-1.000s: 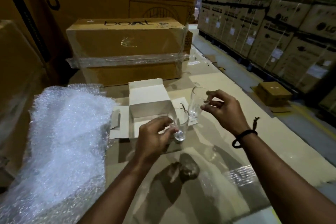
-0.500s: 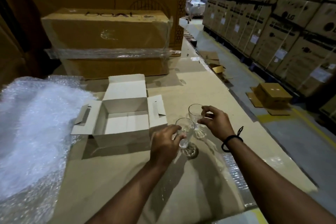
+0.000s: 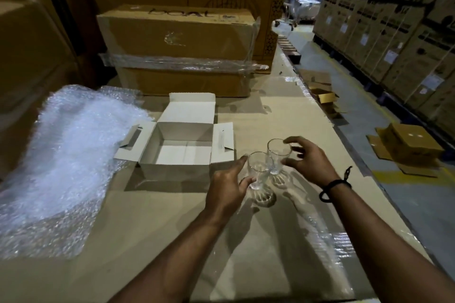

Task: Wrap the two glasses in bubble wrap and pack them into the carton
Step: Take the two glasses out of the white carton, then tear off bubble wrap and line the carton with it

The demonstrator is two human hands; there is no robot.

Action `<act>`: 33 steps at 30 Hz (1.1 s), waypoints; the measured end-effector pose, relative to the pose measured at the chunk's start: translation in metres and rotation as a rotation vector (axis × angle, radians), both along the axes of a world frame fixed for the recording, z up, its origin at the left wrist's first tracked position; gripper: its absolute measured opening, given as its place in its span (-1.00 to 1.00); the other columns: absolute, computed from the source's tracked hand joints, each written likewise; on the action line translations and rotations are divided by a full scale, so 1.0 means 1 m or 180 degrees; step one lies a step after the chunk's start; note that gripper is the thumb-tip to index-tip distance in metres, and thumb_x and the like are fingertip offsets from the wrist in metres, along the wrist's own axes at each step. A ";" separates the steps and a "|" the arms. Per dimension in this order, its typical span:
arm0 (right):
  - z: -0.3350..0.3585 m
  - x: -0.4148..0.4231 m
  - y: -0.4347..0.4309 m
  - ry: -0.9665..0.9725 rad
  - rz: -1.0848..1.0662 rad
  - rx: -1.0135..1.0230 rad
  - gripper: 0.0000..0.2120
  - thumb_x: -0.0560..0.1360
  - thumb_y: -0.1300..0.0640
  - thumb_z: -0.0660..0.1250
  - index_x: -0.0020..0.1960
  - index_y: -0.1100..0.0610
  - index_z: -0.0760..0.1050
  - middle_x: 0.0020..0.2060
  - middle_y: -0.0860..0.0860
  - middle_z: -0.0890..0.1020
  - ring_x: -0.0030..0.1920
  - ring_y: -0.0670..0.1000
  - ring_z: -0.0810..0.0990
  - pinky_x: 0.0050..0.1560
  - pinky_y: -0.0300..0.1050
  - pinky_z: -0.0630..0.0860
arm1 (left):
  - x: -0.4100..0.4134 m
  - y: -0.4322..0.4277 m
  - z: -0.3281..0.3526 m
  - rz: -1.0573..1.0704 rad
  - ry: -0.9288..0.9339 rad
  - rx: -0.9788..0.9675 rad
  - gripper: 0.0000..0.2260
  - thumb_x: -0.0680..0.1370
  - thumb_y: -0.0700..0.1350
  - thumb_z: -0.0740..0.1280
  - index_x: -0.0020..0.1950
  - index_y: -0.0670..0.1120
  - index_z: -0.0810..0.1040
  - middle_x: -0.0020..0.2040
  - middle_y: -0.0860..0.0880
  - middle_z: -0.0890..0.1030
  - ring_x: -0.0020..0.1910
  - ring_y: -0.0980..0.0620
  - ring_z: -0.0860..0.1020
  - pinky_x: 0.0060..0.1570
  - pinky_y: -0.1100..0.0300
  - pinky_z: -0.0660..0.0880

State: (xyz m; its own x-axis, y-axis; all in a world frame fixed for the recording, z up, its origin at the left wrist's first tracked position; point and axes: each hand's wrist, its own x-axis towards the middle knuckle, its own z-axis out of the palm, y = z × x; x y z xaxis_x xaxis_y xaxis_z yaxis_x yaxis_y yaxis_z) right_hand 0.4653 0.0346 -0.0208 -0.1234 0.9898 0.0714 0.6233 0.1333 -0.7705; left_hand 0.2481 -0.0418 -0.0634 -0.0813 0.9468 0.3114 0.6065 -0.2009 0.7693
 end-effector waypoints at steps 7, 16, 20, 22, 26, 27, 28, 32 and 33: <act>0.054 -0.055 -0.025 -0.0488 -0.0234 0.1069 -0.75 0.43 0.09 0.46 0.09 0.05 0.55 0.10 0.02 0.57 0.10 0.03 0.54 0.12 -0.07 0.48 | -0.065 -0.027 0.004 0.0203 0.0164 0.0622 -0.89 0.50 -0.14 0.46 0.01 -0.08 0.69 -0.15 0.02 0.71 -0.21 0.14 0.64 -0.23 0.08 0.62; 0.000 -0.217 -0.051 -0.1888 0.0549 0.0787 -0.52 0.55 -0.20 0.16 0.41 -0.04 0.35 0.43 0.10 0.34 0.44 0.12 0.24 0.41 0.05 0.20 | -0.204 -0.014 -0.004 0.1105 0.2097 0.0168 -0.55 0.42 0.07 0.32 0.30 -0.02 0.56 0.42 -0.20 0.43 0.45 -0.22 0.29 0.41 -0.13 0.12; -0.027 -0.233 -0.053 -0.2401 0.0377 0.0479 -0.41 0.52 -0.33 -0.12 0.44 -0.13 0.26 0.47 0.07 0.27 0.51 0.10 0.09 0.46 0.18 0.01 | -0.223 -0.022 -0.009 0.0703 0.2084 -0.0167 -0.54 0.46 0.08 0.30 0.32 -0.03 0.54 0.44 -0.19 0.40 0.45 -0.18 0.31 0.45 -0.15 0.10; -0.033 -0.231 -0.062 -0.2492 0.0347 0.0600 -0.30 0.44 -0.35 -0.27 0.43 -0.14 0.26 0.47 0.05 0.29 0.51 0.09 0.10 0.46 0.18 0.02 | -0.227 -0.029 -0.011 0.0597 0.1970 -0.0146 -0.56 0.46 0.05 0.34 0.32 -0.04 0.54 0.45 -0.20 0.39 0.45 -0.19 0.32 0.42 -0.12 0.15; -0.037 -0.224 -0.071 -0.2560 0.0402 0.0725 -0.28 0.43 -0.34 -0.30 0.43 -0.12 0.28 0.45 0.04 0.32 0.49 0.12 0.14 0.43 0.16 0.09 | -0.237 -0.037 -0.012 0.0244 0.1500 -0.0221 -0.49 0.49 -0.04 0.36 0.44 -0.07 0.43 0.49 -0.22 0.32 0.47 -0.20 0.28 0.44 -0.03 0.19; -0.036 -0.225 -0.071 -0.2581 0.0393 0.0738 -0.29 0.44 -0.33 -0.28 0.43 -0.11 0.29 0.44 0.05 0.34 0.49 0.12 0.16 0.42 0.16 0.11 | -0.241 -0.039 -0.010 0.0177 0.1357 -0.0109 -0.49 0.49 -0.08 0.35 0.44 -0.10 0.43 0.47 -0.24 0.34 0.46 -0.21 0.30 0.43 -0.05 0.23; -0.035 -0.227 -0.071 -0.2563 0.0344 0.0772 -0.30 0.46 -0.31 -0.25 0.43 -0.08 0.30 0.43 0.06 0.35 0.48 0.13 0.18 0.42 0.16 0.12 | -0.245 -0.039 -0.009 0.0198 0.1244 0.0139 -0.52 0.49 -0.12 0.32 0.42 -0.13 0.45 0.44 -0.25 0.39 0.43 -0.22 0.34 0.41 -0.09 0.29; -0.036 -0.242 -0.090 -0.1735 0.0301 0.1613 -0.52 0.55 -0.13 0.06 0.26 0.14 0.51 0.26 0.14 0.54 0.29 0.19 0.46 0.28 0.15 0.37 | -0.285 -0.047 -0.008 0.1255 0.1073 0.0737 -0.67 0.52 -0.17 0.38 0.29 -0.13 0.57 0.31 -0.16 0.54 0.31 -0.17 0.47 0.31 -0.10 0.37; -0.040 -0.250 -0.098 -0.1485 0.0477 0.1827 -0.58 0.56 -0.08 0.13 0.20 0.18 0.54 0.19 0.15 0.59 0.19 0.19 0.53 0.19 0.11 0.45 | -0.298 -0.050 -0.008 0.1491 0.1152 0.0483 -0.66 0.51 -0.11 0.41 0.28 -0.11 0.58 0.32 -0.14 0.54 0.31 -0.16 0.46 0.29 -0.09 0.33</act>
